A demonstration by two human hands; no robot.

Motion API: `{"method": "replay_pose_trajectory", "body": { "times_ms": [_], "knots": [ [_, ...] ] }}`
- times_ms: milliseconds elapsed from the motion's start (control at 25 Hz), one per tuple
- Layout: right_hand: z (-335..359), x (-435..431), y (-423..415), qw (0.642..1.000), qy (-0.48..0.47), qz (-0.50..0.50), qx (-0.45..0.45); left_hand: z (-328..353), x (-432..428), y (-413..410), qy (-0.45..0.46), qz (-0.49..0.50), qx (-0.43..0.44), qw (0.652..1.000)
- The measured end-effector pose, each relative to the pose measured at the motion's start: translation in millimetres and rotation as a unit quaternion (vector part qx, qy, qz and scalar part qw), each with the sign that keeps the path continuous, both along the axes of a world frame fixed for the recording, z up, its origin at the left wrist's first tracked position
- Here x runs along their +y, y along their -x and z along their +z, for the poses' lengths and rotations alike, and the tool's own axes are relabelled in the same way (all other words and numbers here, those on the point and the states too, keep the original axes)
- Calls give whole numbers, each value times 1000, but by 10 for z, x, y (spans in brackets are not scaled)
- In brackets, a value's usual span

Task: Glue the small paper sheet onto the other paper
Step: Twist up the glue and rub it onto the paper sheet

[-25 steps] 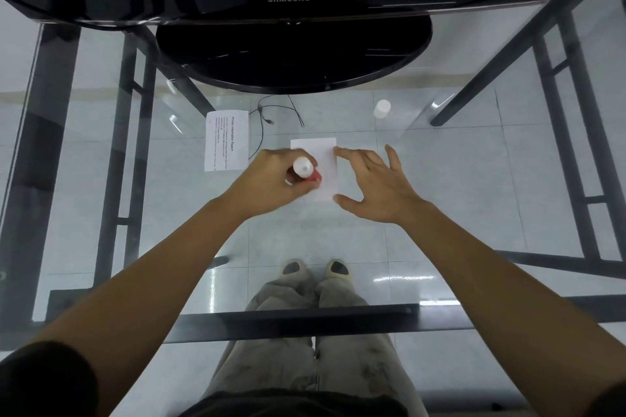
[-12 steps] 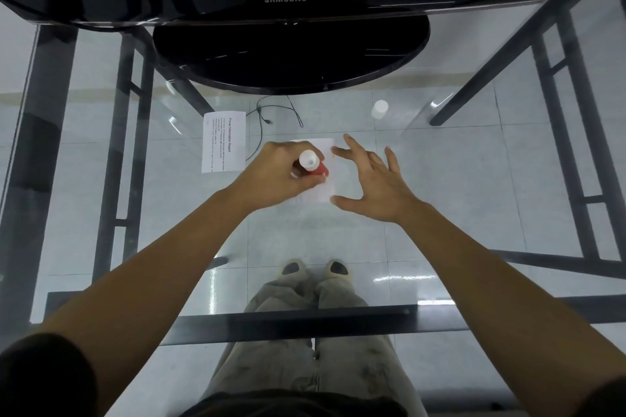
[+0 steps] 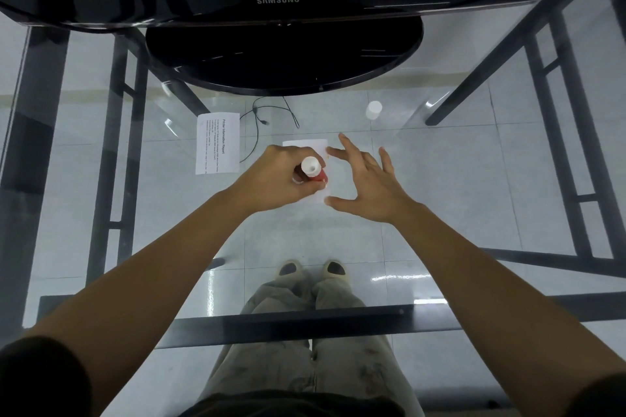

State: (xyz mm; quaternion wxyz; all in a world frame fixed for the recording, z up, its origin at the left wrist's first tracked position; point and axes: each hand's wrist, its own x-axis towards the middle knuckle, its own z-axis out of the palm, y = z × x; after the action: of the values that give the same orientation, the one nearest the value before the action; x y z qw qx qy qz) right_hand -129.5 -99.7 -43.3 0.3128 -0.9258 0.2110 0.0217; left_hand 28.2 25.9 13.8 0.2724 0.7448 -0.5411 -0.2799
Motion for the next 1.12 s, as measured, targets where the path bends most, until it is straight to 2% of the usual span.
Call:
{"method": "replay_pose_trajectory", "body": {
  "times_ms": [200,480,720,960,1120],
  "knots": [
    [-17,-2,-4,1000,10,-2,1,54,-217,-90,24,33,-35,999],
    [-18,-7,-3,1000,4,2,-4,22,5,38,-1,-7,-17,1000],
    [-28,-7,-6,1000,9,-1,4,59,-142,-113,20,38,-32,999],
    [-53,-9,-9,1000,4,-4,0,-10,151,2,-2,0,-25,1000],
    [-52,-8,-5,1000,4,1,3,5,57,-181,25,56,-38,997]
  ]
}}
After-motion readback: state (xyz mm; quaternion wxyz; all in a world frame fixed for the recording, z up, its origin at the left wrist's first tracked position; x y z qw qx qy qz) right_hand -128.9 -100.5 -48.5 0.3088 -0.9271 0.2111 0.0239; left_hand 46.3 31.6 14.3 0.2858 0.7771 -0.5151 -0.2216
